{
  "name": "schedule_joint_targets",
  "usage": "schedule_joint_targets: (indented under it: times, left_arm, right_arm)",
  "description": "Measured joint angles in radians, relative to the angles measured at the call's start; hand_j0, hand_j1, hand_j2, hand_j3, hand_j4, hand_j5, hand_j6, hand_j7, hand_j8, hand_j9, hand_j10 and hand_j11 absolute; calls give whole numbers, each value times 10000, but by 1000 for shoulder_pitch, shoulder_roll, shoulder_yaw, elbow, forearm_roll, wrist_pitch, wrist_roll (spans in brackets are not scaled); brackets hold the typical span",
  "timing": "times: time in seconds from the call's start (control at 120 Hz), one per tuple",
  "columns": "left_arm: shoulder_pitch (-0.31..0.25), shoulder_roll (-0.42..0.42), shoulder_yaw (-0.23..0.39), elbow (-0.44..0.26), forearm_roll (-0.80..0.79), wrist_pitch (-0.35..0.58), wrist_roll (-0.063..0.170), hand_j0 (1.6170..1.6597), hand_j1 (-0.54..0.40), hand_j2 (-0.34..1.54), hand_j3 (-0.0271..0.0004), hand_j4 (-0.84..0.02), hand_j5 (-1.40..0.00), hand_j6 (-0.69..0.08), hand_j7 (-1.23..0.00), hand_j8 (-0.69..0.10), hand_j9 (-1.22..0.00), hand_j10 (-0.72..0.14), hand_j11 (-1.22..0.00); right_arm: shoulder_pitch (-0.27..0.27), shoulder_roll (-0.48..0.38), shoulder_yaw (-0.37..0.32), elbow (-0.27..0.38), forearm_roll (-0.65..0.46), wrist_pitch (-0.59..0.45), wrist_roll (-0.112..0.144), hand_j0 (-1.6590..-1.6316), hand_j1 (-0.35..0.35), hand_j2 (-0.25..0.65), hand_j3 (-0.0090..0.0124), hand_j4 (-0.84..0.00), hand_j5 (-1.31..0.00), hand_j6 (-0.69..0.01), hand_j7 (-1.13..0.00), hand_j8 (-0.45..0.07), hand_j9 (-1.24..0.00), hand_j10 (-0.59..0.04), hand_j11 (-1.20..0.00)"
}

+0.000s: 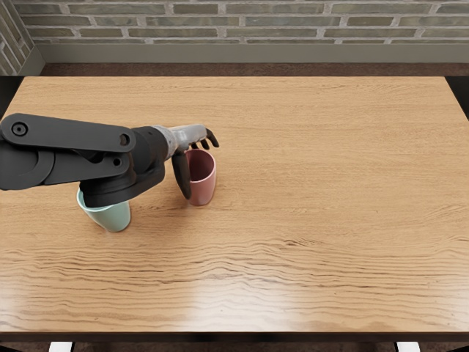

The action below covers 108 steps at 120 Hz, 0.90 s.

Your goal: Pick up cup and place in cup with left hand

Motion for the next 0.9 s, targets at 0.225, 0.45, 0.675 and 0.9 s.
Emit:
schedule_joint_targets:
  times: [0.225,0.45,0.675,0.9]
  left_arm:
    - [0,-2,2,-1,1,34,0,16580,148,573,0,-2806,-3634,-2812,-3633,-2811,-3632,-2805,-3632]
    - [3,-5,2,-1,1,46,0,16580,-54,607,0,-2974,-3853,-2980,-3852,-2979,-3851,-2973,-3851]
    - [8,-8,2,-2,0,48,-1,16580,-194,630,0,-3090,-4004,-3095,-4003,-3094,-4003,-3089,-4002]
    - [11,-15,14,-2,-1,62,-2,16580,-247,639,0,-3134,-4062,-3139,-4061,-3138,-4061,-3133,-4060]
  right_arm:
    - [0,0,0,0,0,0,0,-16581,-3490,0,0,-1,0,-1,0,-1,0,0,0]
    - [0,0,0,0,0,0,0,-16581,-3490,0,0,-1,0,-1,0,-1,0,0,0]
    - [0,0,0,0,0,0,0,-16581,-3490,0,0,-1,0,-1,0,-1,0,0,0]
    - [0,0,0,0,0,0,0,-16581,-3490,0,0,-1,0,-1,0,-1,0,0,0]
